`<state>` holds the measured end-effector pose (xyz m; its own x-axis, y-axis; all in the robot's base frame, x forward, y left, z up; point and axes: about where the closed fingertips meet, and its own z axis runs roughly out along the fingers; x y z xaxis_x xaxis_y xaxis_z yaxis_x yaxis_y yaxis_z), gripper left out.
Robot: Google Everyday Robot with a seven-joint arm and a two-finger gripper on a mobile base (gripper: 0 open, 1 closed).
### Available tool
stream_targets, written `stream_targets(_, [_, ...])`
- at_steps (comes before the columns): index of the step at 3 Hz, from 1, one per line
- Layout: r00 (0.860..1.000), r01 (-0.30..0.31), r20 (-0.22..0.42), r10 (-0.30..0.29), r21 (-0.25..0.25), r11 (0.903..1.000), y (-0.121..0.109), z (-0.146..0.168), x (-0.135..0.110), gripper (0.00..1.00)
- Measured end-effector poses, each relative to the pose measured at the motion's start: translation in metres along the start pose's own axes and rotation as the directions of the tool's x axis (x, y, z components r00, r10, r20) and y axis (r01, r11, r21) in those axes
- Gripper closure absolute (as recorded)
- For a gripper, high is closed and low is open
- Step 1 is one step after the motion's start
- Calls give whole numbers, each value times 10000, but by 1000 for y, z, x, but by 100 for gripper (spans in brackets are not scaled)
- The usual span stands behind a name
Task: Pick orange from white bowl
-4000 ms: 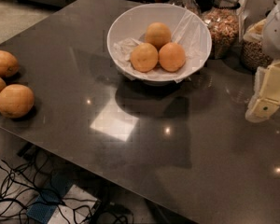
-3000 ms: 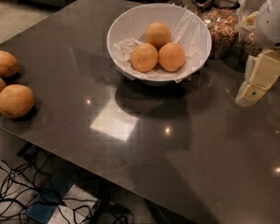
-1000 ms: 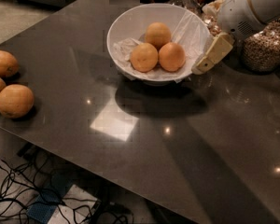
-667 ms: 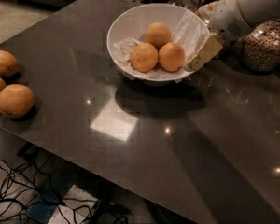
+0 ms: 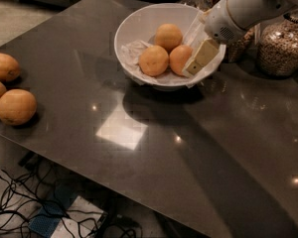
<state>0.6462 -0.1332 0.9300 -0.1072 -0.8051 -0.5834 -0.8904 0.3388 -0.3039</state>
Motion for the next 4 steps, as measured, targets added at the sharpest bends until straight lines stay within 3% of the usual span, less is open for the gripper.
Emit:
stream_targets(1, [9997, 48, -221, -51, -136, 9999, -5, 13, -3, 12])
stream_targets(4, [9976, -254, -650, 226, -431, 9987, -15, 44, 9, 15])
